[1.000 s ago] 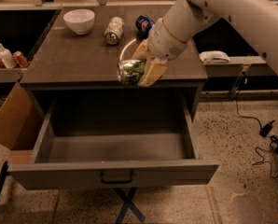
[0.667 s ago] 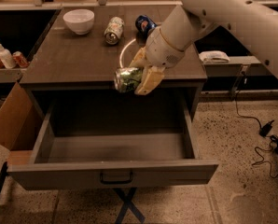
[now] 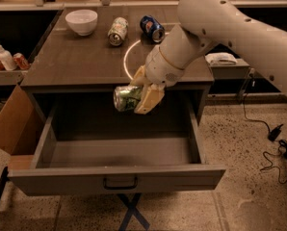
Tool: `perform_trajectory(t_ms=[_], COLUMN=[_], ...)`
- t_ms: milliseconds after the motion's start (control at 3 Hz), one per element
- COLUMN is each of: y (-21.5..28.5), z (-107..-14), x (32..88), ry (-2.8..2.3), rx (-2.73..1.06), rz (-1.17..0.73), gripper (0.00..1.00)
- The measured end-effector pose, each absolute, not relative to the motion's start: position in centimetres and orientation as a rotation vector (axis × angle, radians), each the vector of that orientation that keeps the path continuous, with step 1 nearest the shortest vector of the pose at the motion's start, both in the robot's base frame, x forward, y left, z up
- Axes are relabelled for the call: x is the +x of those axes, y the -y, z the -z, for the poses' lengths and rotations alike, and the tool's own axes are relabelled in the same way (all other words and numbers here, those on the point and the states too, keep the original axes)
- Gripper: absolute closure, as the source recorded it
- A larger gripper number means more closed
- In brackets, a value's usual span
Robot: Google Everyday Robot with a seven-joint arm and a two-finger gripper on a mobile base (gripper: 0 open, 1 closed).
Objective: Place green can into top drawer
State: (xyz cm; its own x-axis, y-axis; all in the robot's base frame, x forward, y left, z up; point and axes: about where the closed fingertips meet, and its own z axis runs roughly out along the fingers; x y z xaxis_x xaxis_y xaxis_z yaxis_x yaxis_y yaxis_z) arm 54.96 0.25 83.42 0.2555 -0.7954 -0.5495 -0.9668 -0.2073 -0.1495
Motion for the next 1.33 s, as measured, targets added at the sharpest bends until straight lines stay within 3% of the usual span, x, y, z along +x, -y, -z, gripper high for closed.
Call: perform_trajectory(t_ms=[1333], y=[-3.5], z=[-75.4], x=[54.7], ry=[-1.645], rx=[-2.063], rz=[-0.628], gripper=[1.00])
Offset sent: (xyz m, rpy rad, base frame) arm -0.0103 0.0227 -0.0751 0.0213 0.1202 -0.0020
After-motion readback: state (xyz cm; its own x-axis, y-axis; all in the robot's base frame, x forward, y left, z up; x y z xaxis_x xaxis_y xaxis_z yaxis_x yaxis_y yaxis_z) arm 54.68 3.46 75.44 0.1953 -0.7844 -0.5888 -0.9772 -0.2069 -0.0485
